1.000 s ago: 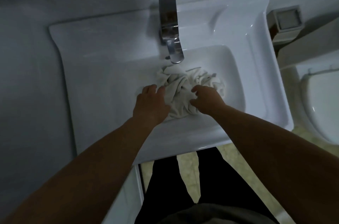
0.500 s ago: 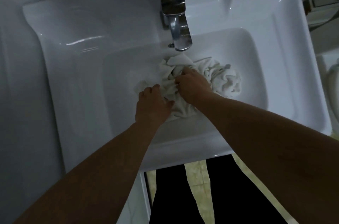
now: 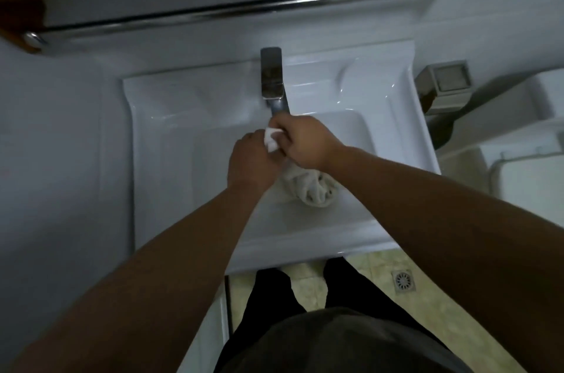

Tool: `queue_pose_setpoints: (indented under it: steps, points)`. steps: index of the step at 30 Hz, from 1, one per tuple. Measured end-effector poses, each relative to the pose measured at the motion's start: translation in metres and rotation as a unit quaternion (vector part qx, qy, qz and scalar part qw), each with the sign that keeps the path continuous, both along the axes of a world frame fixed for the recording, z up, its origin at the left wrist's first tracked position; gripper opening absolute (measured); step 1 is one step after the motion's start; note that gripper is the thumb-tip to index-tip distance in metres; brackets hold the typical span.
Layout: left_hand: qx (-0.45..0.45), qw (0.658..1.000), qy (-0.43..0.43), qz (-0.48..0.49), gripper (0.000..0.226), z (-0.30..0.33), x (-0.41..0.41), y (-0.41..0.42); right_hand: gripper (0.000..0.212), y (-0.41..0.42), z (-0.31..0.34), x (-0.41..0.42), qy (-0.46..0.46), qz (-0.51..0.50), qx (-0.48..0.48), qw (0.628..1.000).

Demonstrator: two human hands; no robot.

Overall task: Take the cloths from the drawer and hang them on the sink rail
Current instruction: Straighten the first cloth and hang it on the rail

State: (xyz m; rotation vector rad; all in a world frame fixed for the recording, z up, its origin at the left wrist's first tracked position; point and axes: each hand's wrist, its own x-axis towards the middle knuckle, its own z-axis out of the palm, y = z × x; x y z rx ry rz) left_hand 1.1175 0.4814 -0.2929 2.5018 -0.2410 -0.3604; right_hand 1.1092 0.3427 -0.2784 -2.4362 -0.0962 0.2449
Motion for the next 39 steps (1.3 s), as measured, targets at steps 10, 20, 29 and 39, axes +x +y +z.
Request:
queue_pose_setpoints:
  steps: [10, 20, 29, 39]
  points:
    - [0.023, 0.998, -0.056, -0.022, 0.022, 0.117, 0.046, -0.012, 0.013, -0.032, 0.122, 0.044, -0.039, 0.037, 0.044, 0.998]
    - [-0.14, 0.989, -0.033, -0.033, 0.068, 0.188, 0.061, -0.021, 0.013, -0.043, 0.186, 0.071, -0.021, 0.05, 0.092, 0.994]
    - [-0.058, 0.994, -0.093, -0.017, 0.023, 0.231, 0.08, -0.028, 0.02, -0.047, 0.203, 0.08, -0.001, -0.115, 0.265, 0.957]
    - [-0.218, 0.966, 0.08, 0.115, 0.013, 0.248, 0.095, -0.037, 0.087, -0.03, 0.159, 0.043, -0.246, -0.076, 0.046, 0.965]
